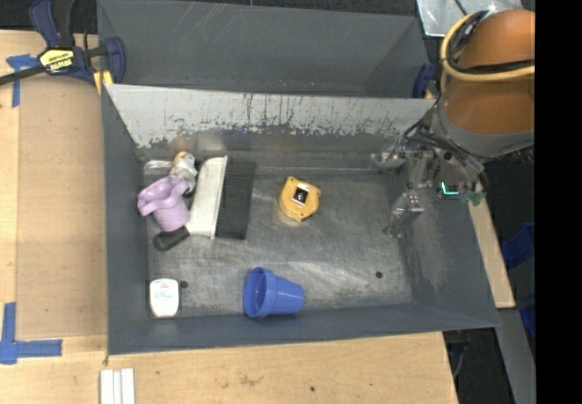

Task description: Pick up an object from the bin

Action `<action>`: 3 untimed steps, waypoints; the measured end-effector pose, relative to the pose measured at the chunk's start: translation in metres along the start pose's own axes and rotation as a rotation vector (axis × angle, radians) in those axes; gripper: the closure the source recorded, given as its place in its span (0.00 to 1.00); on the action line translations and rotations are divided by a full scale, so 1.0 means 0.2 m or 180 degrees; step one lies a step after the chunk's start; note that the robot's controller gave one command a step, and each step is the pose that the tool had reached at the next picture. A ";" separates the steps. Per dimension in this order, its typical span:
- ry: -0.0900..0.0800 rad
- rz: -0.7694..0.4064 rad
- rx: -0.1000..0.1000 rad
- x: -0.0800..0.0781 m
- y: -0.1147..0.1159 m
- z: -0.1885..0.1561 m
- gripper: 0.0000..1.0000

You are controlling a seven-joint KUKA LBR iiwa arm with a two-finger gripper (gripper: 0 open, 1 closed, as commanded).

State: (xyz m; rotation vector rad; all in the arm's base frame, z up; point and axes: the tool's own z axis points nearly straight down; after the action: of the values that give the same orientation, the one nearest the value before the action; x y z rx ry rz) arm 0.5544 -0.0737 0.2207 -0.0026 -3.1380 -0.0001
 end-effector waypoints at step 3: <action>-0.0008 -0.0119 0.0000 -0.16 0.36 0.31 0.00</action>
Offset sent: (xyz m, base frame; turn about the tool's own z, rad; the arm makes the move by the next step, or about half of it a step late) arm 0.0612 0.0571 -0.1507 0.0114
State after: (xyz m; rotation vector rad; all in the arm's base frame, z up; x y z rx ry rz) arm 0.5870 -0.0011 0.1582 0.0561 -3.1399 0.0000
